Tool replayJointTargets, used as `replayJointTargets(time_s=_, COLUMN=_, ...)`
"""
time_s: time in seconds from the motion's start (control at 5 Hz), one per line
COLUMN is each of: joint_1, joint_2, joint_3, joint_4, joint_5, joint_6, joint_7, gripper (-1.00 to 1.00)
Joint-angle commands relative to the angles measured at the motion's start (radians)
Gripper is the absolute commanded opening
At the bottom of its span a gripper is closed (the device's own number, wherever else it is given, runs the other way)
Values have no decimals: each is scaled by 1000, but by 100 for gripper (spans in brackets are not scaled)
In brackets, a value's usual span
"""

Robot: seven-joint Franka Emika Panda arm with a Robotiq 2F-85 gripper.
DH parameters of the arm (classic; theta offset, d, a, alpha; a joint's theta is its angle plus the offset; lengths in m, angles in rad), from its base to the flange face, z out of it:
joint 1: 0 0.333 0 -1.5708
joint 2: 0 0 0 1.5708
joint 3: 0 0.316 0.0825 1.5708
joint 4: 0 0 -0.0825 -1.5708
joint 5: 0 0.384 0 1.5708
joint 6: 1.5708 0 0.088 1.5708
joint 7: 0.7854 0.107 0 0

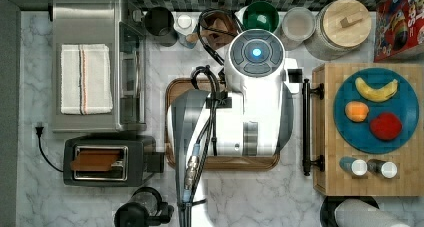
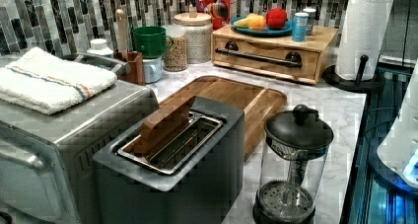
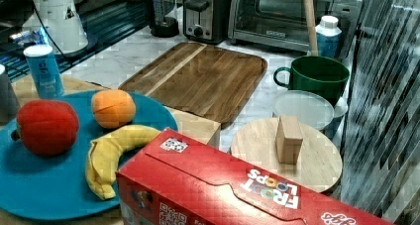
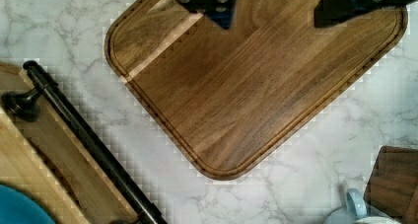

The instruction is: Open the drawer.

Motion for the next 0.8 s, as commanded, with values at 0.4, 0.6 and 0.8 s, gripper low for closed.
replayJointTargets(time_s=0.4, joint_1=-66, joint_2=-14, joint_3=51, joint_4=-32, joint_5=-1, joint_6=25, joint_7=-77, gripper=100)
replayJointTargets(time_s=0.6, joint_1=-61, joint_2=-22, joint_3=-11, joint_4=-54, joint_5=22, joint_6=35, joint_7=-236, gripper=100)
replayJointTargets(time_s=0.8, joint_1=-121, joint_2=-47, joint_3=-13, joint_4=-162, joint_5=30, joint_6=130, joint_7=-444, gripper=100)
